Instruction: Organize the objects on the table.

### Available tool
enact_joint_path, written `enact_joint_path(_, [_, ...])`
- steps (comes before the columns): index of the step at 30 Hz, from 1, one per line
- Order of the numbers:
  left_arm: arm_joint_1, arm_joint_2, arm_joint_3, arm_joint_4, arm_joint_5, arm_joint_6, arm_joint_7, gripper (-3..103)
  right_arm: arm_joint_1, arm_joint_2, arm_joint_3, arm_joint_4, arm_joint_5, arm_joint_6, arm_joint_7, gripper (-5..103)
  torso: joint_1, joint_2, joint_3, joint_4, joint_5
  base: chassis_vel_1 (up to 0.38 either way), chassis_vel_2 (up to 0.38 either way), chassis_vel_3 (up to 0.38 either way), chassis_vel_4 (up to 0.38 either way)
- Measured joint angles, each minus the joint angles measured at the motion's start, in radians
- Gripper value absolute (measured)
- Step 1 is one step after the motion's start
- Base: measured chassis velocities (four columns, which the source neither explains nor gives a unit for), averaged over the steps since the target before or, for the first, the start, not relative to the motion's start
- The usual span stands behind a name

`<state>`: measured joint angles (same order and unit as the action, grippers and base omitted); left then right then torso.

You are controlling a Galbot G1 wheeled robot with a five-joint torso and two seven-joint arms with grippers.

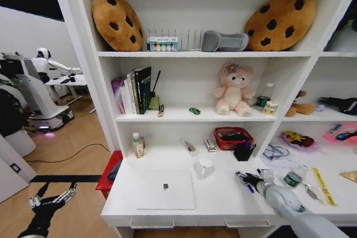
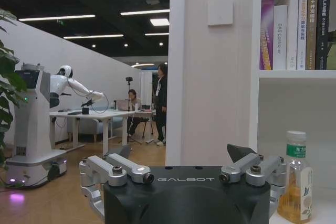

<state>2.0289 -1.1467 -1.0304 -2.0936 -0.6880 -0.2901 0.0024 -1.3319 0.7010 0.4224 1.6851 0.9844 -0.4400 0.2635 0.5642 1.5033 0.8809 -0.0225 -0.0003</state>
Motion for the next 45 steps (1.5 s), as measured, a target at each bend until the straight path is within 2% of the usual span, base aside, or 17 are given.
enact_joint_path(2, [0.0,0.0,0.0,0.0,0.0,0.0,0.0,100,0.0,0.002,-0.001,0.001,-0.001,0.0,0.0,37,0.0,0.0,0.0,0.0,0.0,0.0,0.0,0.0,0.0])
enact_joint_path(4, [0.0,0.0,0.0,0.0,0.0,0.0,0.0,100,-0.001,0.004,-0.001,0.002,-0.001,0.001,0.0,37,0.0,0.0,0.0,0.0001,0.0,0.0,0.0,0.0,0.0])
enact_joint_path(5, [0.0,0.0,0.0,0.0,0.0,0.0,0.0,100,-0.005,0.006,-0.001,0.004,-0.004,0.001,0.0,25,0.0,0.0,0.0,0.0,-0.0001,0.0,0.0,0.0,0.0])
enact_joint_path(7, [0.0,0.0,0.0,0.0,0.0,0.0,0.0,100,-0.007,0.008,-0.001,0.005,-0.006,0.002,0.0,25,0.0,0.0,0.0,0.0,0.0,0.0,0.0,0.0,0.0])
enact_joint_path(8, [0.0,0.0,0.0,0.0,0.0,0.0,0.0,100,-0.01,0.01,0.0,0.005,-0.008,0.003,0.0,15,0.0,0.0,0.0,0.0,0.0,0.0,0.0,0.0,0.0])
enact_joint_path(17, [0.0,0.0,0.0,0.0,0.0,0.0,0.0,100,-0.021,0.022,0.013,0.01,-0.026,0.017,-0.001,12,0.0,0.0,0.0,0.0001,0.0004,0.0,0.0,0.0,0.0])
enact_joint_path(19, [0.0,0.0,0.0,0.0,0.0,0.0,0.0,100,-0.031,0.027,0.025,0.022,-0.072,0.072,-0.02,12,0.0,0.0,0.0,-0.0004,0.0015,0.0,0.0,0.0,0.0])
enact_joint_path(20, [0.0,0.0,0.0,0.0,0.0,0.0,0.0,100,-0.035,0.031,0.034,0.026,-0.137,0.138,-0.032,12,0.0,0.0,0.0,-0.0002,0.0011,0.0,0.0,0.0,0.0])
enact_joint_path(21, [0.0,0.0,0.0,0.0,0.0,0.0,0.0,100,-0.035,0.031,0.034,0.026,-0.137,0.138,-0.032,12,0.0,0.0,0.0,-0.0002,0.0011,0.0,0.0,0.0,0.0])
enact_joint_path(23, [0.0,0.0,0.0,0.0,0.0,0.0,0.0,100,-0.038,0.039,0.054,0.022,-0.312,0.278,-0.068,12,0.0,0.0,0.0,-0.0001,0.0005,0.0,0.0,0.0,0.0])
enact_joint_path(24, [0.0,0.0,0.0,0.0,0.0,0.0,0.0,100,-0.038,0.039,0.054,0.022,-0.312,0.278,-0.068,12,0.0,0.0,0.0,-0.0001,0.0005,0.0,0.0,0.0,0.0])
enact_joint_path(25, [0.0,0.0,0.0,0.0,0.0,0.0,0.0,100,-0.033,0.041,0.062,0.014,-0.378,0.334,-0.076,12,0.0,0.0,0.0,-0.0002,0.0007,0.0,0.0,0.0,0.0])
enact_joint_path(27, [0.0,0.0,0.0,0.0,0.0,0.0,0.0,100,-0.007,0.041,0.069,-0.004,-0.442,0.408,-0.077,12,0.0,0.0,0.0,-0.0002,0.0001,0.0,0.0,0.0,0.0])
enact_joint_path(28, [0.0,0.0,0.0,0.0,0.0,0.0,0.0,100,-0.007,0.041,0.069,-0.004,-0.442,0.408,-0.077,12,0.0,0.0,0.0,-0.0002,0.0001,0.0,0.0,0.0,0.0])
enact_joint_path(31, [0.0,0.0,0.0,0.0,0.0,0.0,0.0,100,0.061,0.039,0.067,-0.053,-0.47,0.492,-0.071,12,0.0,0.0,0.0,0.0,0.0005,0.0,0.0,0.0,0.0])
enact_joint_path(36, [0.0,0.0,0.0,0.0,0.0,0.0,0.0,100,0.125,0.035,0.06,-0.119,-0.485,0.563,-0.073,12,0.0,0.0,0.0,0.0,0.0004,0.0,0.0,0.0,0.0])
enact_joint_path(45, [0.0,0.0,0.0,0.0,0.0,0.0,0.0,100,0.287,0.055,-0.034,-0.272,-0.498,0.618,-0.102,12,0.0,0.0,0.0,0.0,0.0004,0.0,0.0,0.0,0.0])
